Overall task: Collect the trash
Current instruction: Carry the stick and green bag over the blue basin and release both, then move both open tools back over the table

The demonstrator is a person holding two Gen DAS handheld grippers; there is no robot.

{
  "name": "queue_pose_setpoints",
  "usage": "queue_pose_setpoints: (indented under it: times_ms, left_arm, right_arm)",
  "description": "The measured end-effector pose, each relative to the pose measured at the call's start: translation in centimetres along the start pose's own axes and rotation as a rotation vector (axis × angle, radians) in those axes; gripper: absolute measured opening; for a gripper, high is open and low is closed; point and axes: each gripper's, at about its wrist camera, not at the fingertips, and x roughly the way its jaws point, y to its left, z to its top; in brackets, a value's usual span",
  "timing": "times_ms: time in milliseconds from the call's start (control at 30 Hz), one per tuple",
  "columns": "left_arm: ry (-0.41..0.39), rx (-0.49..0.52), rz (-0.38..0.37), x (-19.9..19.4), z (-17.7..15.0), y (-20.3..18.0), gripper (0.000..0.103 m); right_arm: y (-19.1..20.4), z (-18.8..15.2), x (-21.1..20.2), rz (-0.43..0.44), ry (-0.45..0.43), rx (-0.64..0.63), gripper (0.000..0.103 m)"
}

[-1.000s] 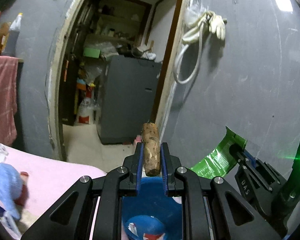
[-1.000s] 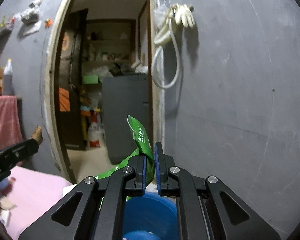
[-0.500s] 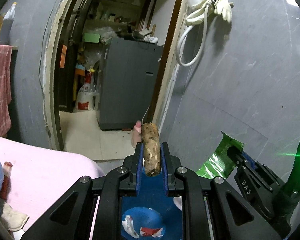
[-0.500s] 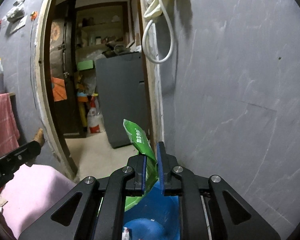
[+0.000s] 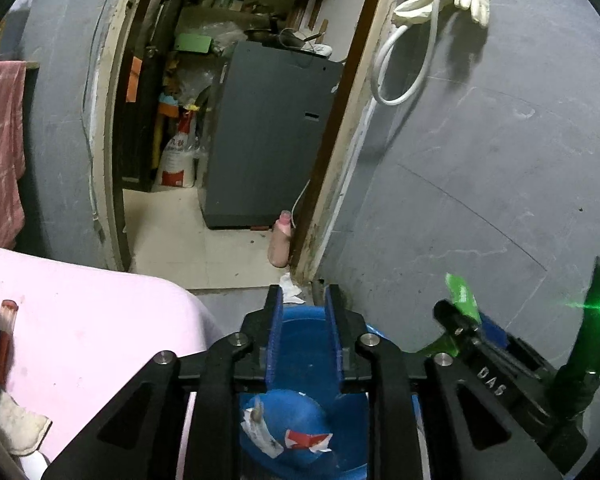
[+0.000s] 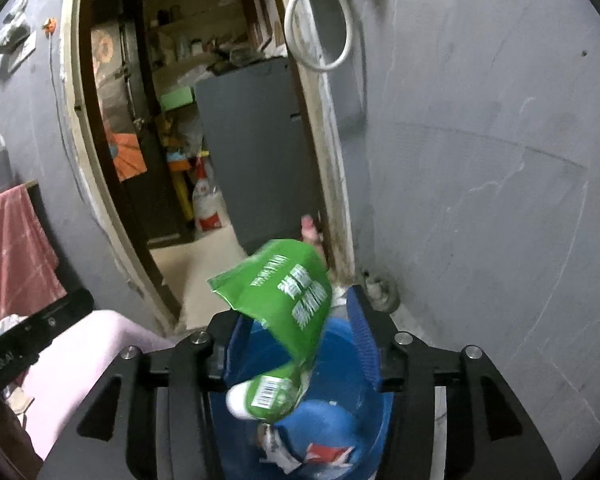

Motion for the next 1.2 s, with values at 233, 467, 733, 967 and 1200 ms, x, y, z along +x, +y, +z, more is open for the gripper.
queue_pose_setpoints:
  times_ms: [233, 467, 733, 967, 1200]
  left_arm:
    - [-0.009, -0.027, 0.006, -0.9, 0.6, 0.7, 0.026]
    - [-0.017, -0.041, 0.013, -1.6, 1.0, 1.1, 0.031]
    - [-0.041, -0.032, 0.022, -2.3, 1.0, 1.1, 0.031]
    - [-0.088, -0.022, 0.026, -5.0, 1.9, 1.2, 0.042]
    - [-0.183, -0.013, 0.040, -11.0, 3.2, 2.4, 0.061]
  right_arm:
    - [0.3, -0.5, 0.9, 0.049, 0.068, 0.000, 0.050]
    - [-0.5, -0.5, 1.4, 0.096, 0.107, 0.096, 0.070]
    - [0.1, 0.4, -1.1, 0.081, -0.001, 0.059, 0.071]
    - [1.9, 2.1, -6.2, 0.061, -0.177, 0.002, 0.077]
    - [4.0, 2.6, -11.7, 0.076, -0.304, 0.004, 0.086]
